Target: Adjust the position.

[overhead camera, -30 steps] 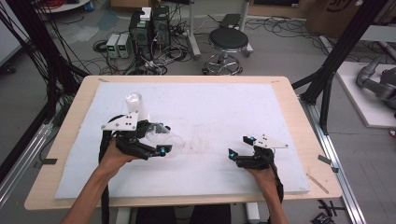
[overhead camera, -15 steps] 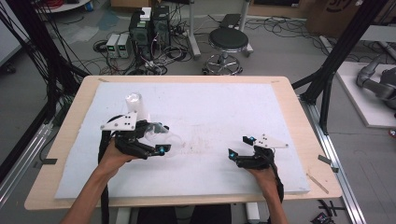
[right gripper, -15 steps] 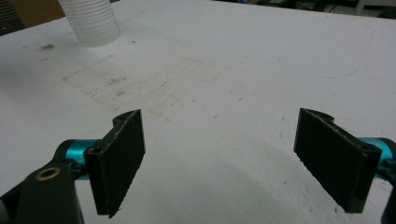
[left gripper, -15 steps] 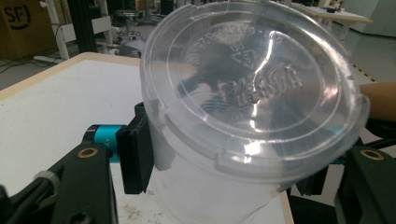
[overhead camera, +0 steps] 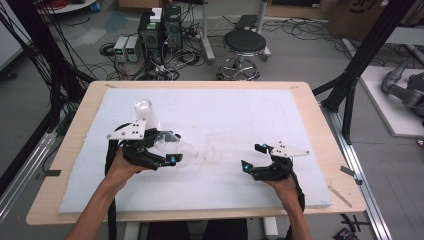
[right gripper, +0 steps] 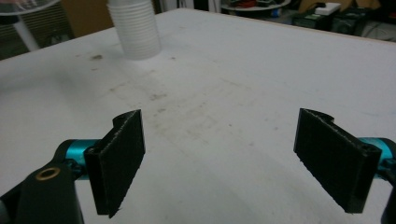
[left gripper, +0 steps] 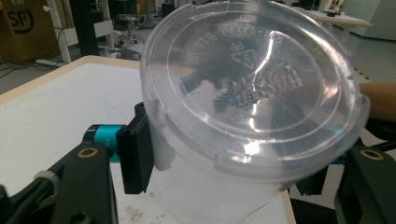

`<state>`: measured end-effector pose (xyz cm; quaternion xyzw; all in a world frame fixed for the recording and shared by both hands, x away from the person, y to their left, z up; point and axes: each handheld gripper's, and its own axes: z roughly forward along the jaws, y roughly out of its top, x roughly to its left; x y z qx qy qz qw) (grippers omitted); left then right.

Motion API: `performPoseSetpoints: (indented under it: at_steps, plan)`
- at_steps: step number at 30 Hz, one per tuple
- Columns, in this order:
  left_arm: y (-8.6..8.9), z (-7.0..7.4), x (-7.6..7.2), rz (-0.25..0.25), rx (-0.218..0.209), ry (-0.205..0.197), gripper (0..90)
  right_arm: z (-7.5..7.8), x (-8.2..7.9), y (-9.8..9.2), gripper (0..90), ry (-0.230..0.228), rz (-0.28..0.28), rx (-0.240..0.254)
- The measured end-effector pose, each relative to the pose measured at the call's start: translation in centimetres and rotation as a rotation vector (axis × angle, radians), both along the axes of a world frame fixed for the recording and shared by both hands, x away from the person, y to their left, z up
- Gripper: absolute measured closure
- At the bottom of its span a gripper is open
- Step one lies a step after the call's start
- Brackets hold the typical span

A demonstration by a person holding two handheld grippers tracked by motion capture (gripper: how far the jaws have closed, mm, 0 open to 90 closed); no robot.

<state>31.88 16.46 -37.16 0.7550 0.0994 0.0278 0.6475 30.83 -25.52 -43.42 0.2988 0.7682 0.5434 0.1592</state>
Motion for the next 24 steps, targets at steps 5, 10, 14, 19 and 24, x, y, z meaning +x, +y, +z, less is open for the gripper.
performPoseSetpoints:
  at_steps: [5,10,14,19,24]
  plan:
    - [-0.1,0.0,0.0,-0.006,-0.015,-0.001,34.8,1.1,-0.1,0.5,16.0,-0.004,0.082,0.01]
    - [-0.3,-0.1,0.0,-0.01,-0.014,-0.001,34.9,2.3,-0.1,1.4,15.9,-0.022,0.156,0.016]
    - [-0.5,-0.3,-0.1,-0.016,-0.027,0.004,35.0,3.1,0.0,2.3,15.9,-0.022,0.223,0.018]
    - [-1.0,-0.5,-0.1,-0.026,-0.038,0.01,35.2,4.1,0.5,3.9,15.9,-0.043,0.298,0.016]
    - [-1.6,-0.7,-0.3,-0.047,-0.029,0.01,35.3,4.8,0.5,5.6,15.9,-0.054,0.383,0.014]
